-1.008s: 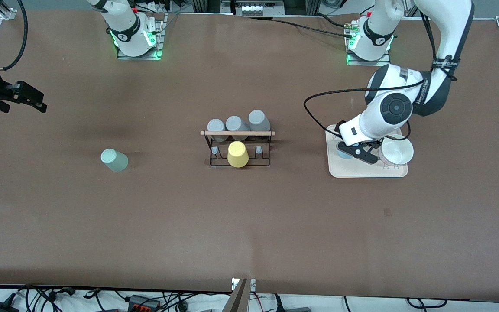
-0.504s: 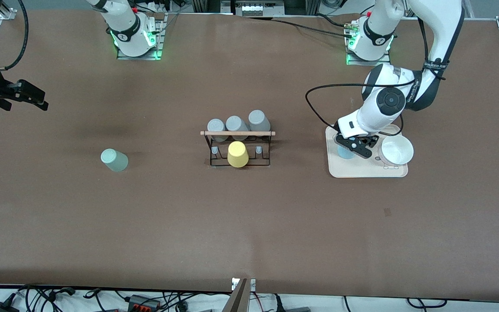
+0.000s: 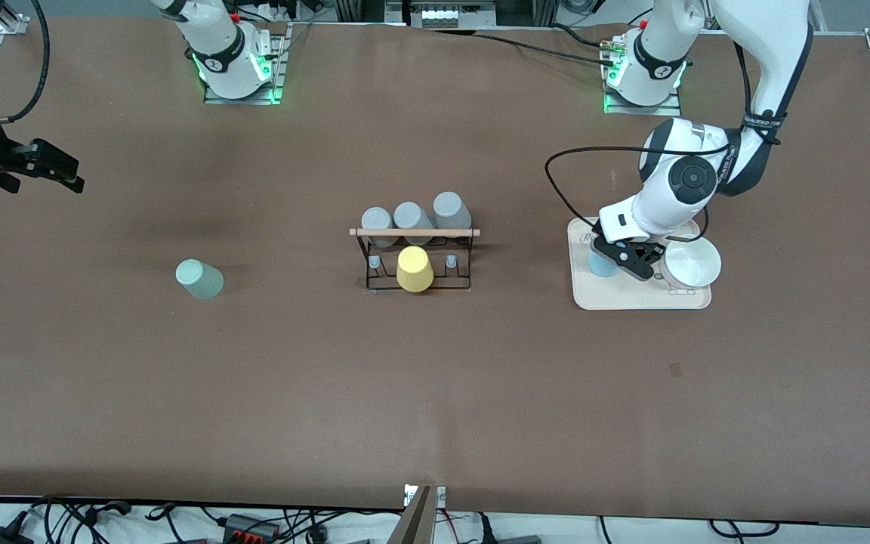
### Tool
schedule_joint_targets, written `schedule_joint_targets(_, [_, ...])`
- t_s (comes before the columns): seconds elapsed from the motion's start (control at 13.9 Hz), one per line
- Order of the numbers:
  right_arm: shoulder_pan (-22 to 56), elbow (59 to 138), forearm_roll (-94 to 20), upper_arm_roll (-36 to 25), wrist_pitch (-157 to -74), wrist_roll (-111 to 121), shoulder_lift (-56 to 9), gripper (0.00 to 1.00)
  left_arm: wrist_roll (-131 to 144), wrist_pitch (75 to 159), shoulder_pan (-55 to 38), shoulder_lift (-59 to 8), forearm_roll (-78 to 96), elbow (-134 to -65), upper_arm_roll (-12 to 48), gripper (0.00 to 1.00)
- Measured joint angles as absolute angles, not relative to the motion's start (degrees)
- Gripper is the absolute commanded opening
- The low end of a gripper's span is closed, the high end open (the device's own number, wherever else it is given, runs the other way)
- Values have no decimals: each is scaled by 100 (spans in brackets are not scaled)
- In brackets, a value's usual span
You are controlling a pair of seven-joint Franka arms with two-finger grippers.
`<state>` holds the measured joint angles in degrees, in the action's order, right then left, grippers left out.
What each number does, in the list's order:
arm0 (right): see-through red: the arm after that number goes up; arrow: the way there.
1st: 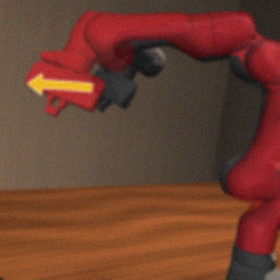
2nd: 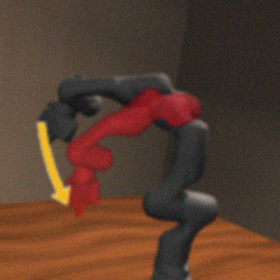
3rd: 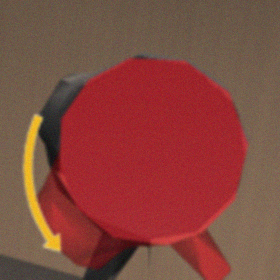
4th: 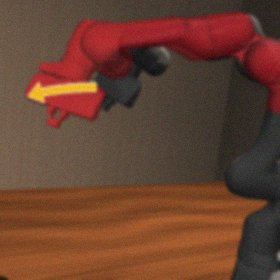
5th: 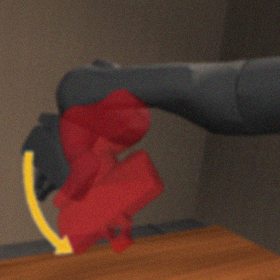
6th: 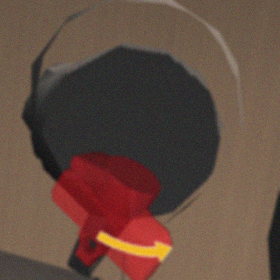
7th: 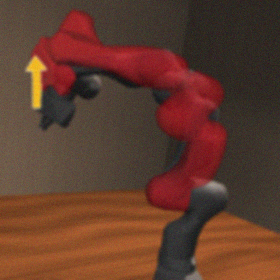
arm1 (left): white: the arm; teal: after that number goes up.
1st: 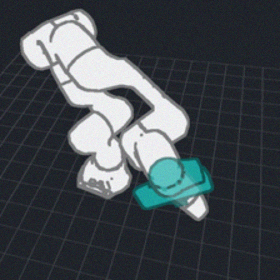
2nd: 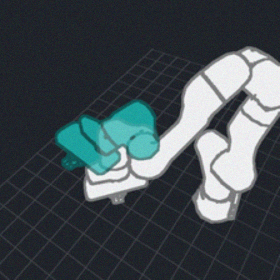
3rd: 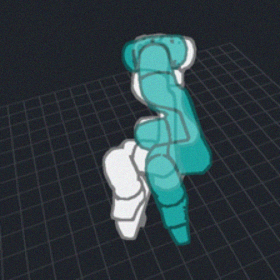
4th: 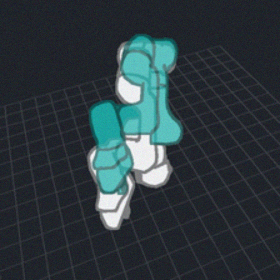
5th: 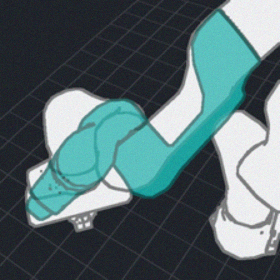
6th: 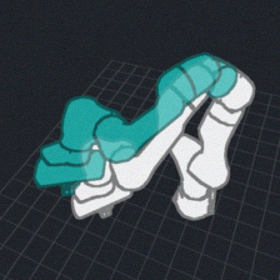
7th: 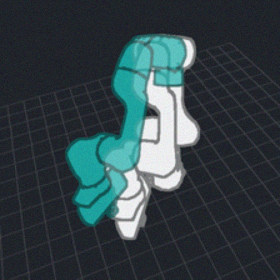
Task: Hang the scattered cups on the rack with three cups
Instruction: 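Grasp the light blue cup with the left gripper and lift it, then carry the blue cup to the rack with the left gripper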
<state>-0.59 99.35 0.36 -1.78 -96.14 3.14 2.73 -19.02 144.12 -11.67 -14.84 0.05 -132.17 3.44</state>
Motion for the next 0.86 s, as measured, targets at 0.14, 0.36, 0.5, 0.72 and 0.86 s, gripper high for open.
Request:
schedule_joint_targets(0.14, [-50, 9935, 36, -154, -9615, 315, 222, 100, -2006, 14520, -1167, -1495, 5, -13219, 344, 38])
schedule_joint_targets(0.36, [-44, 9936, 36, -134, -9615, 314, 185, 100, -2164, 14537, -1167, -1462, 4, -13189, 344, 31])
schedule_joint_targets(0.5, [-45, 9936, 36, -134, -9620, 314, 180, 100, -2247, 14482, -1172, -1320, 4, -13021, 347, 31])
schedule_joint_targets(0.72, [-46, 9934, 35, -134, -9674, 312, 89, 100, -2186, 13481, -1254, -1074, 6, -12202, 436, 31])
schedule_joint_targets(0.86, [-46, 9935, 36, -134, -9694, 312, -49, 100, -1489, 12752, -1397, -1066, 8, -11465, 579, 32])
